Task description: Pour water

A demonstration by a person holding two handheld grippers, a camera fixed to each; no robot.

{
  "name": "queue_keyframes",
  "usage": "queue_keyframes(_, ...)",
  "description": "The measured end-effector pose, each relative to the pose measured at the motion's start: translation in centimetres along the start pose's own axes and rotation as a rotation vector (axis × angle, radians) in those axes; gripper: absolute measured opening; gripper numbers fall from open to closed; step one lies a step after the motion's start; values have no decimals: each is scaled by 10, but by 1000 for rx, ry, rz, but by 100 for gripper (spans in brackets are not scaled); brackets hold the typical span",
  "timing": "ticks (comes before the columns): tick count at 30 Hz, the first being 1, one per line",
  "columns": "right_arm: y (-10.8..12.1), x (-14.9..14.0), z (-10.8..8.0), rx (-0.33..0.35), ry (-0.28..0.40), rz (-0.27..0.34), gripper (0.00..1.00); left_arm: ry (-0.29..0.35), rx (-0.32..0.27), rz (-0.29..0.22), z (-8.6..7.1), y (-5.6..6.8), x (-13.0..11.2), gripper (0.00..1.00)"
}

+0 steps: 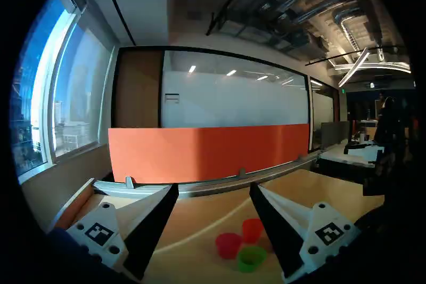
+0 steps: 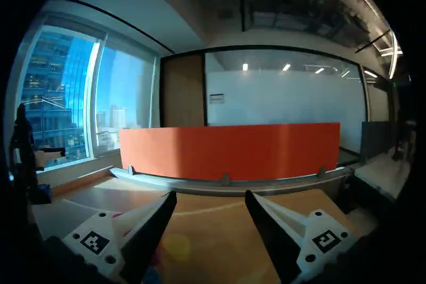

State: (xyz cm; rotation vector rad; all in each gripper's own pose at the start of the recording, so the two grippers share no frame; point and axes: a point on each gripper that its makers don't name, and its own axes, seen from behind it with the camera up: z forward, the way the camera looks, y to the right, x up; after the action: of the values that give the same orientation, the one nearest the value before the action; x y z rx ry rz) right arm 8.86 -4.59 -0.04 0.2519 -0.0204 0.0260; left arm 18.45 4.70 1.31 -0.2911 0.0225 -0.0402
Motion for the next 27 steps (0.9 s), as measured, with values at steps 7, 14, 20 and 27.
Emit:
queue_keyframes(7, -39, 5, -4, 167, -8, -23, 99, -1, -130, -27, 1, 27, 5, 99)
queue_keyframes(14, -67, 13, -11, 279, -7, -34, 99, -2, -248, -51, -1, 51, 8, 99)
queue_keyframes(20, -79, 8, -14, 326, -36, -42, 99, -26, -293, -43, -2, 61, 1, 99)
queue_keyframes(27, -93, -12, -20, 395, -114, -58, 99, -69, -336, -5, -5, 71, -14, 99)
